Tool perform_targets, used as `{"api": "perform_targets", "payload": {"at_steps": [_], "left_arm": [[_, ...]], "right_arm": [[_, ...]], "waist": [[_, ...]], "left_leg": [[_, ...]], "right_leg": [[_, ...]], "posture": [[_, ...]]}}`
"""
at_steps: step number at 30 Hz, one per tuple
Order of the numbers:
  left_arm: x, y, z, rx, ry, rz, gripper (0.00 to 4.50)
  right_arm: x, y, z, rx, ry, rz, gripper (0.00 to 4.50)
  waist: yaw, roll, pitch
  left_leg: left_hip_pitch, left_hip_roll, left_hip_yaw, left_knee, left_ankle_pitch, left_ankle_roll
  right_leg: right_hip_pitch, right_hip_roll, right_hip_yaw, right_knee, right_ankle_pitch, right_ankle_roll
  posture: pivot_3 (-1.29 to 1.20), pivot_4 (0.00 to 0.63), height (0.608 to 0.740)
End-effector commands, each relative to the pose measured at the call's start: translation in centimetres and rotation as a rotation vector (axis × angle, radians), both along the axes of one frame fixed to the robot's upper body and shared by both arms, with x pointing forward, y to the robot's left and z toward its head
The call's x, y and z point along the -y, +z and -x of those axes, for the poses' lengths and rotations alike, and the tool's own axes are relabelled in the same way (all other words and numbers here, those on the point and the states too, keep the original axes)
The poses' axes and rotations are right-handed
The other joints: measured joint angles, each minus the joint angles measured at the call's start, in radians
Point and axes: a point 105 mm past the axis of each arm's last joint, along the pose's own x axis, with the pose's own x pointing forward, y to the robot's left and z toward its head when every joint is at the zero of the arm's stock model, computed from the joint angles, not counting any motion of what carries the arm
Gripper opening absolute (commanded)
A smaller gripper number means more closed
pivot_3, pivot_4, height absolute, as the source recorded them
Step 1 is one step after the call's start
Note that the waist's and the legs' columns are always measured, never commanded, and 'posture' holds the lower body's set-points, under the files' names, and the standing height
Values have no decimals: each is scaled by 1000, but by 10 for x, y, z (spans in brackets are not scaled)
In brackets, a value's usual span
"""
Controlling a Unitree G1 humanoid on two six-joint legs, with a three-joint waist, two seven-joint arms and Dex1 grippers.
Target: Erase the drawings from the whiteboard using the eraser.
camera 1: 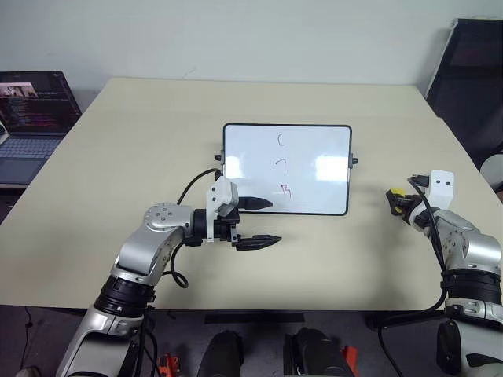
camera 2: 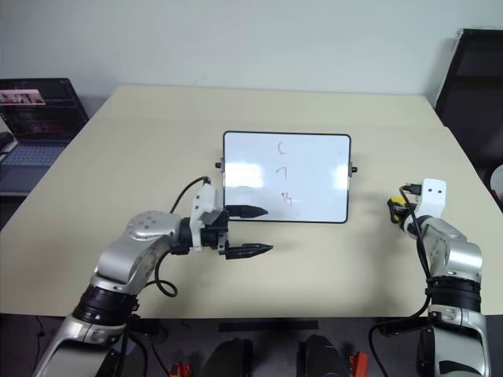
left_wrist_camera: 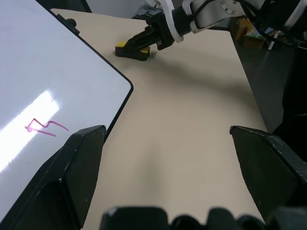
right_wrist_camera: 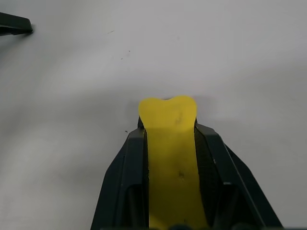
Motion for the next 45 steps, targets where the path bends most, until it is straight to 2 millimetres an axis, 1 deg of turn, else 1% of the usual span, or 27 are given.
{"api": "perform_targets", "payload": {"at_steps": [1, 4, 5, 8, 11, 17, 22, 25, 28, 31, 36, 39, 41, 45], "left_arm": [[2, 16, -1, 57, -4, 15, 4500], [1, 17, -2, 56, -1, 13, 4500], [1, 18, -2, 55, 5, 18, 4500], [-2, 21, -9, 79, 66, 30, 4500], [-6, 21, -19, 106, 166, 29, 4500], [-7, 21, -30, 145, 314, 56, 4500], [-14, 16, -40, 191, 459, 81, 4500], [-14, 12, -41, 196, 497, 82, 4500], [-13, 11, -43, 211, 536, 78, 4500], [-13, 14, -44, 213, 561, 92, 4500], [-15, 17, -45, 221, 587, 100, 4500], [-14, 17, -45, 226, 586, 95, 4500], [-16, 18, -45, 233, 588, 92, 4500], [-18, 17, -46, 239, 597, 88, 4500]], "right_arm": [[1, 21, -4, 71, 0, 1, 959], [4, 28, -5, 90, -7, 48, 959], [4, 37, -6, 120, -6, 75, 959], [-3, 72, -11, 244, 13, 176, 959], [-15, 99, -14, 343, 37, 241, 959], [-41, 129, -16, 466, 94, 287, 959], [-76, 151, -22, 580, 178, 297, 959], [-96, 157, -27, 647, 221, 242, 959], [-117, 159, -31, 690, 267, 215, 959], [-137, 160, -37, 707, 313, 204, 959], [-166, 162, -45, 734, 392, 207, 959], [-179, 163, -47, 746, 439, 214, 959], [-192, 162, -46, 754, 492, 224, 959], [-204, 158, -46, 752, 553, 222, 959]], "waist": [[0, 0, 0], [0, 0, 0], [0, 0, 0], [-1, 2, 1], [-6, 2, 1], [-1, 2, 1], [-5, 2, 1], [-6, 2, 1], [-3, 2, 1], [-2, 2, 1], [-2, 2, 1], [-1, 2, 1], [-1, 2, 1], [0, 2, 1]], "left_leg": [[0, 0, 0, 0, 0, 0], [0, 0, 0, 0, 0, 0], [0, 0, 0, 0, 0, 0], [0, 0, 0, 0, 0, 0], [0, 0, 0, 0, 0, 0], [-1, 0, -1, 0, 0, 0], [0, 0, -1, 0, 0, 0], [0, 0, -1, 0, 0, 0], [0, 0, -1, 0, 0, 0], [0, 0, -1, 0, 0, 0], [0, 0, -1, 0, 0, 0], [0, 0, -2, 0, 0, 0], [0, 0, -2, 0, 0, 0], [0, 0, -2, 0, 0, 0]], "right_leg": [[0, 0, 0, 0, 0, 0], [0, 0, 0, 0, 0, 0], [0, 0, 0, 0, 0, 0], [-1, 0, 1, 0, 0, 0], [-1, 0, 1, 1, 0, 0], [-1, 0, 1, 0, 0, 0], [-1, 0, 1, 1, 0, 0], [-1, 0, 1, 1, 0, 0], [-1, -1, 1, 1, 0, 0], [-1, -1, 0, 1, 1, 0], [-1, -1, 0, 1, 1, 0], [-1, -1, 0, 1, 1, 0], [-1, -1, -1, 1, 1, 0], [-1, -1, -1, 1, 1, 0]], "posture": [[0, 150, 740], [0, 150, 740], [0, 150, 740], [0, 150, 740], [0, 150, 740], [0, 150, 740], [0, 150, 740], [0, 150, 740], [0, 150, 740], [0, 150, 740], [0, 150, 740], [0, 150, 740], [0, 150, 740], [0, 150, 740]]}}
